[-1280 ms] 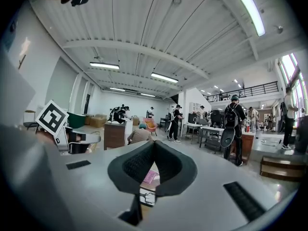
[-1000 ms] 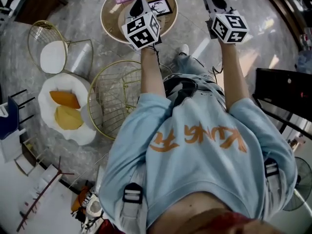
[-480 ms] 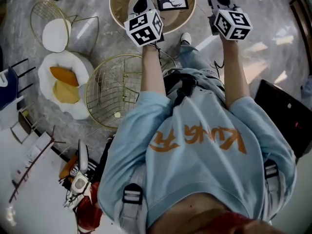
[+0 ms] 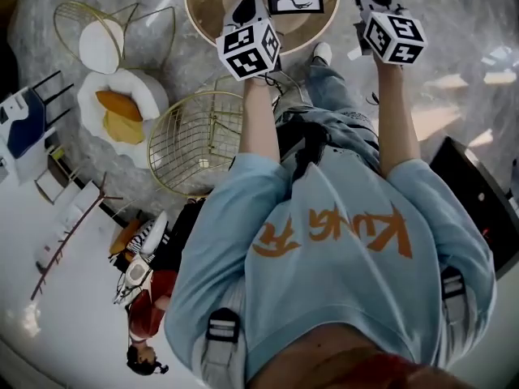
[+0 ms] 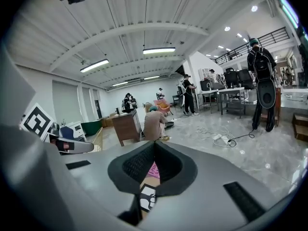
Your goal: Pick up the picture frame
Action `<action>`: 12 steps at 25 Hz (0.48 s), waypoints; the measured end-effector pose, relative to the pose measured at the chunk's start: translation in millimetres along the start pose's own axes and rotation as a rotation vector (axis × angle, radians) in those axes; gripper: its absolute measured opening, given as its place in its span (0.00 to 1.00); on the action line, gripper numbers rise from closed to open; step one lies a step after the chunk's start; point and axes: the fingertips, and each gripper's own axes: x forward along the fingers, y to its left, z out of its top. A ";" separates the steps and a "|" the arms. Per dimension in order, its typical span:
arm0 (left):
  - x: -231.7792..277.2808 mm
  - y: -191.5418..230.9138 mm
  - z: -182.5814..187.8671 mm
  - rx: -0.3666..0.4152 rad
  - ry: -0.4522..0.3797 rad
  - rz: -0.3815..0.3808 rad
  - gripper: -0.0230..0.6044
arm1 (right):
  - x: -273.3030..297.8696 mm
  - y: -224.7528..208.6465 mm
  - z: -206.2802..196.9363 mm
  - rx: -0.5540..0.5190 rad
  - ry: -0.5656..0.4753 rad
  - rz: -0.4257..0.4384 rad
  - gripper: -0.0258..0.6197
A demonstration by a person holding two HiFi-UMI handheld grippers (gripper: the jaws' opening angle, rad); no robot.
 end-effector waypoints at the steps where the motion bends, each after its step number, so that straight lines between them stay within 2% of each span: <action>1: 3.9 -0.9 -2.0 -0.001 0.010 0.007 0.07 | 4.4 -3.0 -2.5 0.003 0.009 0.007 0.04; 12: 26.0 1.4 -12.0 -0.012 0.058 0.059 0.07 | 38.7 -16.8 -19.2 0.030 0.062 0.067 0.04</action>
